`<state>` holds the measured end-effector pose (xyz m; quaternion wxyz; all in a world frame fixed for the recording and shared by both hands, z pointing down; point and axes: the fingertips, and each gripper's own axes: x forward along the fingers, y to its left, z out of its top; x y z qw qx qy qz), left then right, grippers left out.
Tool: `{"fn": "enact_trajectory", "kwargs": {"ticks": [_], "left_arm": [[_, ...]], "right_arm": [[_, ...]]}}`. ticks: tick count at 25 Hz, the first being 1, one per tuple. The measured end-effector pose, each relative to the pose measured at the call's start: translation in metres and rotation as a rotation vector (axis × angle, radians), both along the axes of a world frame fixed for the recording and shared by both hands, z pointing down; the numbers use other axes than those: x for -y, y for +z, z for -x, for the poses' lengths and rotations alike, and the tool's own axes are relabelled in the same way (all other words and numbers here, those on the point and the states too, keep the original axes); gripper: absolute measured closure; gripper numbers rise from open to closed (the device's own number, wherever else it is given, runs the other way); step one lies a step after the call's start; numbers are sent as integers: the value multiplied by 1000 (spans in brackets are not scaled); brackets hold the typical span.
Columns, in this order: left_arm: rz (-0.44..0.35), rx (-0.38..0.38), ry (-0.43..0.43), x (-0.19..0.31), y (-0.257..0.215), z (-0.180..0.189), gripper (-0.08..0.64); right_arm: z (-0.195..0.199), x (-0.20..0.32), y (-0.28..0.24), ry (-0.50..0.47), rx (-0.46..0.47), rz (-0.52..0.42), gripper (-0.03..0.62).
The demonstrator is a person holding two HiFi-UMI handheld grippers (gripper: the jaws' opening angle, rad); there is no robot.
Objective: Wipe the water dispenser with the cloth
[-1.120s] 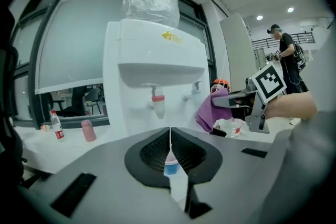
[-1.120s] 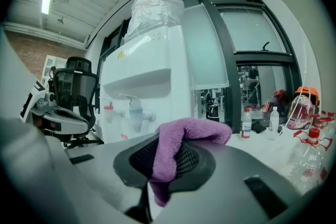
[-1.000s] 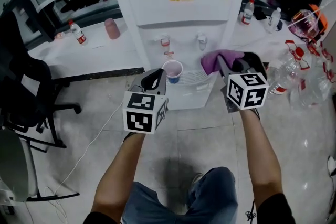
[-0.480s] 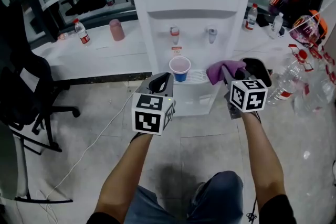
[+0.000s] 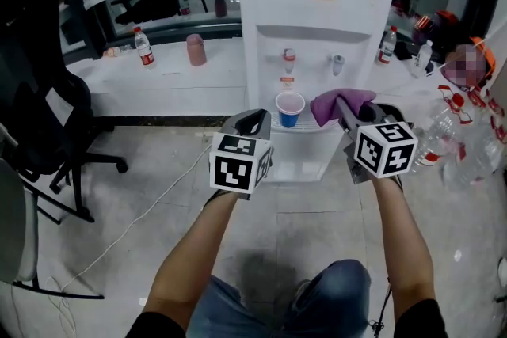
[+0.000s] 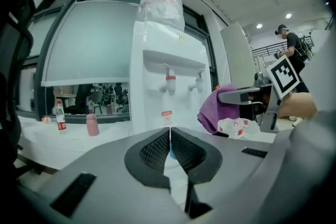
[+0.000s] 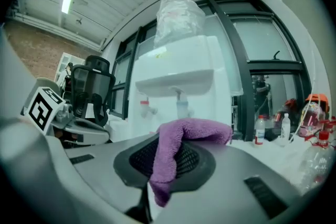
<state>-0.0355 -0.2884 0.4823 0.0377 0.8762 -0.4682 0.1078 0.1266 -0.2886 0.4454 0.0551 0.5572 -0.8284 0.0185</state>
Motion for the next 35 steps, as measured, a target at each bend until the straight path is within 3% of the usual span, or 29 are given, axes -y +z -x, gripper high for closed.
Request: {"fn": "enact_trajectory", "kwargs": {"ticks": [7,13,20,26,35], "left_arm": [[-64,-6,-47,8,-51,30,532],[-78,-40,-95,9,-76,61,531],[-80,-53,-151,2,-84,87,531],[-79,-30,-173,-14,-73,105,531],[-39,-34,-182,-17,-36,108,531]], "right_arm": [[73,0,-95,-137,-50,-144,551],[130,13,-144,-237,-90,-209,551],[184,38,-179,-317,5,-233,552],[188,60,-165,-271,146,-175,552],[195,63,-105,-279,149,-94,552]]}}
